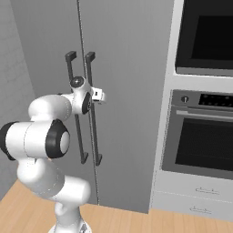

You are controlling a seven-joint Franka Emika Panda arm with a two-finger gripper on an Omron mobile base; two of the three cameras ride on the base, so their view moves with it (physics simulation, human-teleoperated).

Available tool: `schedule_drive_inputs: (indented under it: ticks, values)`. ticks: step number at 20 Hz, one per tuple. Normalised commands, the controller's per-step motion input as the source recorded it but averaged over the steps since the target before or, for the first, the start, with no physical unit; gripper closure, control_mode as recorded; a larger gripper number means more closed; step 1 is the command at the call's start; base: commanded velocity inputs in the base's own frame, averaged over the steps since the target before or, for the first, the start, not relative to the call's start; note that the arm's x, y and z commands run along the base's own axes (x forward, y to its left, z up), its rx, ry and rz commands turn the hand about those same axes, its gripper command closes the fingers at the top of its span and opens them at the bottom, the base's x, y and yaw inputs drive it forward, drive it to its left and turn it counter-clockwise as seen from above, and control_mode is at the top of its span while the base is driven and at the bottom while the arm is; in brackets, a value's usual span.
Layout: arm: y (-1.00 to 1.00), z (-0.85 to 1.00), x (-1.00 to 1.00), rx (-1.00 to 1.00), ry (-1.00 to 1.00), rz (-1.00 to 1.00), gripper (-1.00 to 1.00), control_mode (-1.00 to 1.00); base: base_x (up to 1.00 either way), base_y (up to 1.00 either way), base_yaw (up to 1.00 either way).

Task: Grab a lemon wedge from the fridge and one ice cube from the ice bowl, and put them in the glass of lemonade.

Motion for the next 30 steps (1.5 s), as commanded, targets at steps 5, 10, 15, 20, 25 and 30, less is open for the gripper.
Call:
schedule_drive_inputs:
  ticks: [5,10,15,20,25,30]
  values:
    - [-0.04,-0.13,0.62,0.0,0.0,0.02,1.0,-1.0,0.0,0.0,0.0]
    - [0.0,-0.01,0.44,0.0,0.0,0.01,1.0,-1.0,0.0,0.0,0.0]
    - [-0.2,-0.01,0.13,0.0,0.0,-0.01,1.0,-1.0,0.0,0.0,0.0]
    - [-0.91,0.06,-0.14,0.02,0.0,-0.07,1.0,-1.0,0.0,0.0,0.0]
    - [-1.0,0.17,-0.53,0.11,0.03,-0.13,1.0,-1.0,0.0,0.0,0.0]
    - [-1.0,0.24,-0.7,0.13,0.05,-0.12,1.0,-1.0,0.0,0.0,0.0]
